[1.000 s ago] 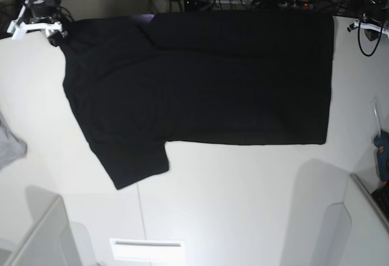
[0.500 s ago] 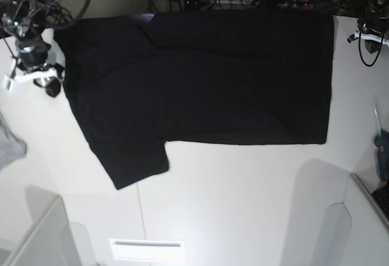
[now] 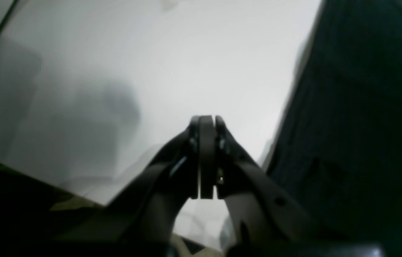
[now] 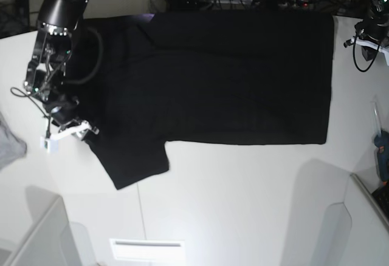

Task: Fold the T-shirt properly
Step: 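Reach both grippers to the hem corners and grasp them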

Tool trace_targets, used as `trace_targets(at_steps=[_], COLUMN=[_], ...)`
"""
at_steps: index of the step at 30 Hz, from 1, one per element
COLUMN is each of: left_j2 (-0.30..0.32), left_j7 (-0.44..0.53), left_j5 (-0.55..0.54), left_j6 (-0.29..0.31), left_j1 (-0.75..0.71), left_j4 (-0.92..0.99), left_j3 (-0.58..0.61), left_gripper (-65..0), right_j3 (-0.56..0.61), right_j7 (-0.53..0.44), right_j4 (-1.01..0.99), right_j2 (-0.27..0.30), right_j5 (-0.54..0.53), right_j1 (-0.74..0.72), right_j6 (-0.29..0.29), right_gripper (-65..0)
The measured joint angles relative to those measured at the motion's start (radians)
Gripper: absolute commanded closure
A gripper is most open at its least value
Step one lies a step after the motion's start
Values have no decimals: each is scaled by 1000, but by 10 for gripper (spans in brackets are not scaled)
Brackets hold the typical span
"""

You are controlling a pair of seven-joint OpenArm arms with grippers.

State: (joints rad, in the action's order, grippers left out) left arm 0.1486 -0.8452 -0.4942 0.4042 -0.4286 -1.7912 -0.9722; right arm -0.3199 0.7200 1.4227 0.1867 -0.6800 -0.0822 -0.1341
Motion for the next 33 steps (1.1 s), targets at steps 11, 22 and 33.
trace_targets(at_steps=[11,22,33], left_j2=[4,4,4], left_j7=[3,2,2], left_j5=[0,0,0], left_j6=[0,0,0], left_j1=[5,3,4], left_j4=[0,0,1], left_j3=[0,-7,-8], left_gripper=[0,0,0], right_j3=[181,523,684], right_j7=[-34,-296,-351], right_j4=[-436,-809,-848], right_j2=[107,143,131], right_j5=[-1,-4,-8], right_j1=[-304,-500,-532], right_j6=[3,3,0], right_gripper=[-407,-410,-404])
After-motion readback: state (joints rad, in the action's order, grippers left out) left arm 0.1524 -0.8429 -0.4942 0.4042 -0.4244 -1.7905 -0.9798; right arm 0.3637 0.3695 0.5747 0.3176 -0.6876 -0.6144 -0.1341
